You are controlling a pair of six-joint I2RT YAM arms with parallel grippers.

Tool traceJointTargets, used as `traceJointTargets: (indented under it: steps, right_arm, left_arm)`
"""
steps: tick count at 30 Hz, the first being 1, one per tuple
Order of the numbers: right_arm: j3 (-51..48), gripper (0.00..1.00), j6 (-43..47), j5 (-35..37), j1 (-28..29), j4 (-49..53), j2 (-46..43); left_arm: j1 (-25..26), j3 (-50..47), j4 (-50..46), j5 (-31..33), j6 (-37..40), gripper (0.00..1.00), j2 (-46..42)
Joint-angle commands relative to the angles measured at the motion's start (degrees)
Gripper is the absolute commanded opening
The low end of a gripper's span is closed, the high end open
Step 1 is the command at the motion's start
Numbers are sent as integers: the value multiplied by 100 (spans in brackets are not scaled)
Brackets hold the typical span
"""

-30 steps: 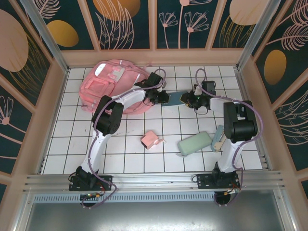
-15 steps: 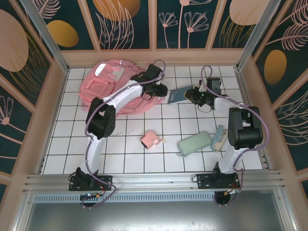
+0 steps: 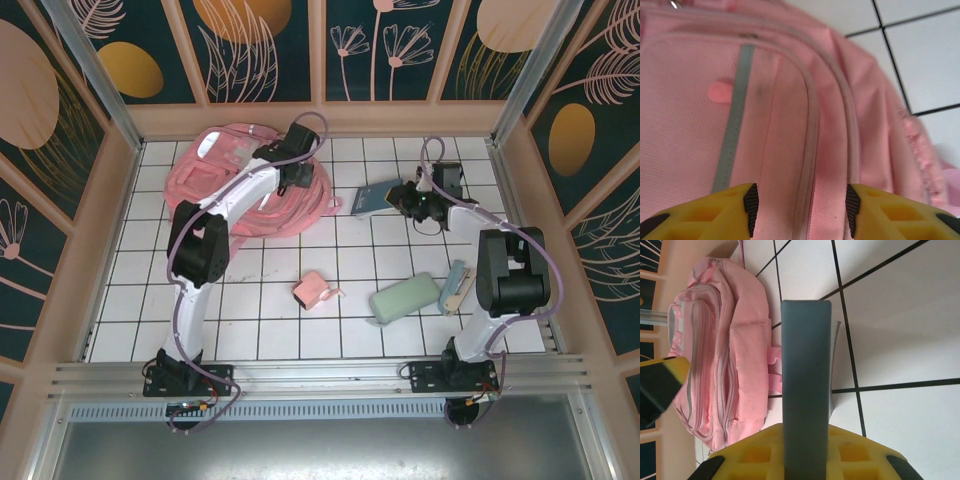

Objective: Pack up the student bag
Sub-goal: Open the student bag at the top-center of the table, then place the book in the student bag.

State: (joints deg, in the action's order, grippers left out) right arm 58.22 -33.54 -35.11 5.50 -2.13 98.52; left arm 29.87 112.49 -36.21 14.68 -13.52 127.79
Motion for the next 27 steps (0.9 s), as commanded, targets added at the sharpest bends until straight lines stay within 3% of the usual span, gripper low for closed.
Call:
traceJointTargets:
  steps: [1,4,9,10,16,27]
  right_arm:
    - [-20,0,-81,-189,66,-191,-281]
    - [-4,0,-122,-215,105,-206,-312]
    - [68,0,-281,-311,169,-336,-334]
    - [99,0,-314,-334,191,-361,-327]
    - [376,0,-537,-502,403,-574,-276]
    - [470,0,-1801,-871,877,-2356,113]
  left_arm:
    - [42,-112,-305,175,147,51,248]
    - [45,-130,-325,259,157,39,328]
    - [44,0,-369,417,81,3,268]
    - [41,49,-378,444,54,0,228]
    - [-9,486,-368,346,-148,0,-256]
    - [-562,1071,-104,-880,-824,0,-1124]
